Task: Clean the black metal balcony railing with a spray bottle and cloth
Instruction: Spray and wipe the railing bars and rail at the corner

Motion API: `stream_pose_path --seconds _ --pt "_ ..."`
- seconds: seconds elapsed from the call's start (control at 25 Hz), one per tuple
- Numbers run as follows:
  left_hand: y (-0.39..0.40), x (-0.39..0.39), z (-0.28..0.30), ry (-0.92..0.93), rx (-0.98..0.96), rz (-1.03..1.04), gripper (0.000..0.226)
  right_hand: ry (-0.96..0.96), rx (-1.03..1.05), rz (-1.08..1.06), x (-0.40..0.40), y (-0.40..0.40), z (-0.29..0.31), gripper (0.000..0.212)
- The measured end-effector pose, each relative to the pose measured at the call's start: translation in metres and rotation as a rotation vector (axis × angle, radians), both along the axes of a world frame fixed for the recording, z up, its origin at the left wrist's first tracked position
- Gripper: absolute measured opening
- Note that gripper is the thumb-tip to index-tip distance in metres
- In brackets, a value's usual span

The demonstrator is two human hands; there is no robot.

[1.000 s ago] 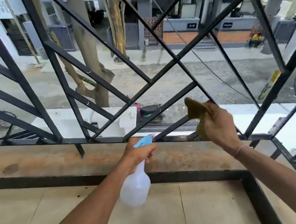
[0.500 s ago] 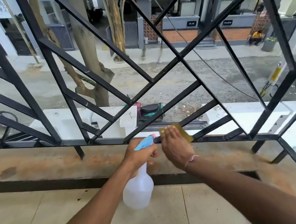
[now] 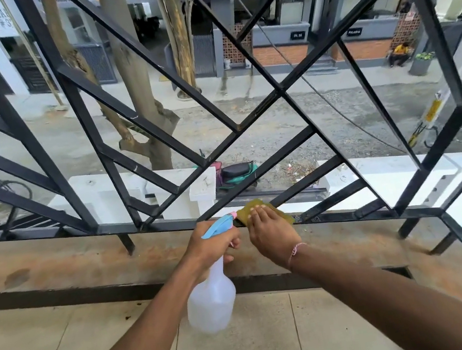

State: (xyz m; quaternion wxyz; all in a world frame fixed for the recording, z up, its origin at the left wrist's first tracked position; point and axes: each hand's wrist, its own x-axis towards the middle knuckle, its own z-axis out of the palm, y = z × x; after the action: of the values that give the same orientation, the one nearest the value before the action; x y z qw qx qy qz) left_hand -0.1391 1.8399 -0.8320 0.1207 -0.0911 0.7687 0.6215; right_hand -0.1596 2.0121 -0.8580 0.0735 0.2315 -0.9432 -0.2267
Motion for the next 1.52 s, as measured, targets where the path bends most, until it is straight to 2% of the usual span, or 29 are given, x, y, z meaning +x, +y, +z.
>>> stream_pose_path --seconds 0.16,0.28,0.36,0.48,0.6,0.76,0.92,1.0,1.16,1.28,1.36,1.4,1.52 --pt "-0.003 0.002 -0.002 -0.009 0.025 -0.023 0.006 0.097 0.13 -0.181 0.011 0.048 0.062 0.059" --pt "-0.004 0.004 -0.005 -0.015 -0.015 -0.026 0.01 0.182 0.125 -0.264 0.011 0.088 0.1 0.053" --pt "-0.005 0.004 -0.006 -0.009 -0.022 -0.023 0.011 0.148 0.116 -0.274 0.016 0.094 0.107 0.057" --pt "-0.004 0.003 -0.004 0.002 -0.026 -0.021 0.011 0.091 0.086 -0.343 0.017 0.081 0.093 0.062" --pt "-0.009 0.004 -0.004 -0.005 -0.031 0.011 0.01 0.019 -0.015 -0.304 0.009 0.048 0.059 0.061" --pt "-0.022 0.01 -0.008 -0.018 -0.019 0.112 0.006 -0.164 -0.194 -0.274 -0.004 -0.022 0.001 0.056" --pt "-0.037 0.011 -0.015 -0.03 -0.041 0.178 0.008 -0.304 -0.387 -0.357 -0.013 -0.091 -0.038 0.063" --pt "-0.043 0.01 -0.014 -0.021 -0.04 0.219 0.007 -0.341 -0.452 -0.279 -0.023 -0.106 -0.042 0.064" --pt "-0.05 0.01 -0.014 -0.004 -0.055 0.264 0.008 -0.366 -0.602 0.06 -0.035 -0.086 -0.04 0.067" --pt "-0.05 0.01 -0.018 -0.031 -0.039 0.247 0.016 -0.414 -0.485 0.233 -0.033 -0.054 -0.025 0.07" --pt "-0.05 0.01 -0.015 -0.034 -0.046 0.245 0.017 -0.454 -0.391 0.24 -0.03 -0.042 -0.009 0.067" --pt "-0.051 0.01 -0.015 -0.03 -0.047 0.247 0.015 -0.461 -0.408 0.215 -0.026 -0.04 -0.001 0.063" --pt "-0.05 0.012 -0.011 -0.032 -0.041 0.238 0.014 -0.461 -0.647 0.081 -0.016 -0.037 0.018 0.051"
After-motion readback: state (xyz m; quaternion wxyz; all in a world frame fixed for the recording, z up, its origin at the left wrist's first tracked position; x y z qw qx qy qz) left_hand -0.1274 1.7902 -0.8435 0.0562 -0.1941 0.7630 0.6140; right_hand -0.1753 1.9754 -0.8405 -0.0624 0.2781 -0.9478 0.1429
